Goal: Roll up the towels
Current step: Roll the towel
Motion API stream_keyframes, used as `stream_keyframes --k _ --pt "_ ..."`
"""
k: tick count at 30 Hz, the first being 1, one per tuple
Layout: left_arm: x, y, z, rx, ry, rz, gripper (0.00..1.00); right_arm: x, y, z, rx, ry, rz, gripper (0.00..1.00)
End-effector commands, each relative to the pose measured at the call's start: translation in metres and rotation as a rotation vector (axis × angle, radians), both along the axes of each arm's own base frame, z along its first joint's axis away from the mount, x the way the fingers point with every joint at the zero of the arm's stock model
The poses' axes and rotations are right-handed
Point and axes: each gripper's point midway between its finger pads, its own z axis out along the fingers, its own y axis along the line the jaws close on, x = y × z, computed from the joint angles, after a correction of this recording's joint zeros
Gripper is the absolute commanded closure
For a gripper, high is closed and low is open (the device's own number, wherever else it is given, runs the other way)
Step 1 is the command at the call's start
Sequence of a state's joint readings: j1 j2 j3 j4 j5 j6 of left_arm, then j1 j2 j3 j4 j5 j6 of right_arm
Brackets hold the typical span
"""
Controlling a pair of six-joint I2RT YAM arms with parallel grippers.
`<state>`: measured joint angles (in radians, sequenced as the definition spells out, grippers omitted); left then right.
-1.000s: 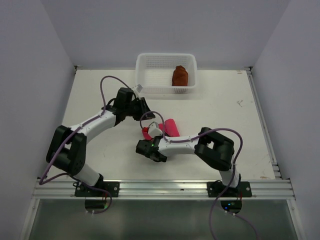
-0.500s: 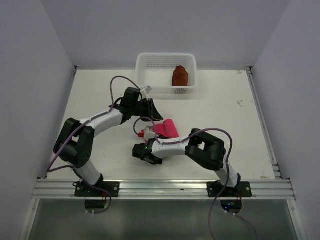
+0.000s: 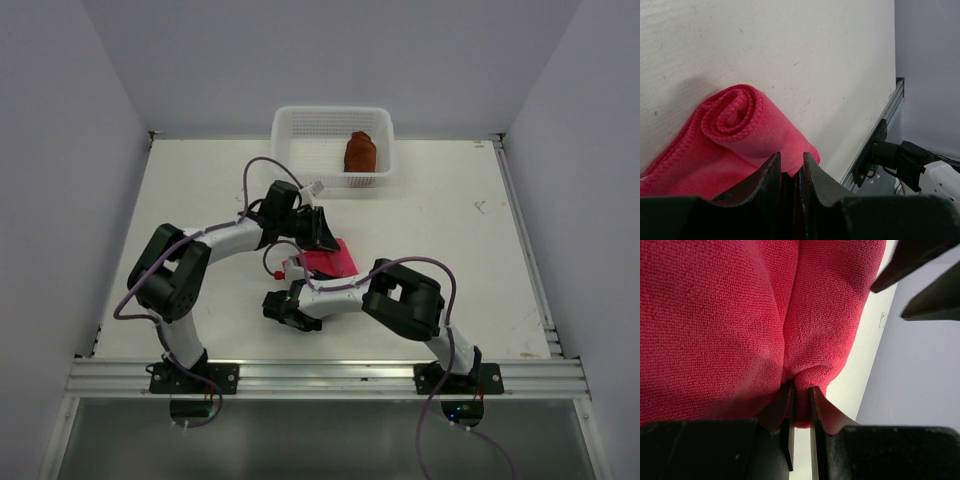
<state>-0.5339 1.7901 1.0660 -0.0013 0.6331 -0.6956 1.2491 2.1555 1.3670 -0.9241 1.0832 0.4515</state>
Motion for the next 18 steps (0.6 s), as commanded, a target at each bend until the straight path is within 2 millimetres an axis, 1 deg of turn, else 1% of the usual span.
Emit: stream_keyframes --k 1,2,8,9,10,13,14,16,17,18 --pt "0.003 -0.009 -0.002 -0.023 -0.039 -0.049 0.72 -0.009 0.010 -0.031 0.065 0.087 -0.027 1.00" --pt "0.002 -0.009 -0.010 -0.016 -0.025 -0.050 0.72 -0.009 0.010 -0.032 0.064 0.088 -0.027 1.00" --pt "0.007 -0.008 -0.033 0.020 -0.002 -0.042 0.72 -0.008 0.012 -0.030 0.089 0.079 -0.028 1.00" --pt "0.005 -0.005 -0.038 0.044 0.014 -0.033 0.72 -0.009 0.010 -0.031 0.093 0.080 -0.028 1.00" --pt "0.009 -0.001 -0.044 0.076 0.014 -0.009 0.72 -0.008 0.012 -0.030 0.110 0.074 -0.027 1.00" --pt "0.012 0.004 -0.050 0.105 0.019 0.022 0.72 -0.007 0.015 -0.025 0.155 0.058 -0.028 0.98" --pt "0.012 0.005 -0.054 0.108 0.028 0.023 0.72 -0.006 0.016 -0.021 0.174 0.045 -0.030 0.97" --pt "0.013 0.007 -0.055 0.107 0.037 0.031 0.73 -0.005 0.018 -0.016 0.206 0.020 -0.032 0.93" --pt "0.016 0.007 -0.056 0.110 0.038 0.038 0.74 -0.004 0.017 -0.013 0.216 0.011 -0.035 0.93" --pt "0.011 0.012 -0.063 0.145 0.076 0.047 0.76 -0.003 0.019 -0.008 0.234 0.004 -0.034 0.91"
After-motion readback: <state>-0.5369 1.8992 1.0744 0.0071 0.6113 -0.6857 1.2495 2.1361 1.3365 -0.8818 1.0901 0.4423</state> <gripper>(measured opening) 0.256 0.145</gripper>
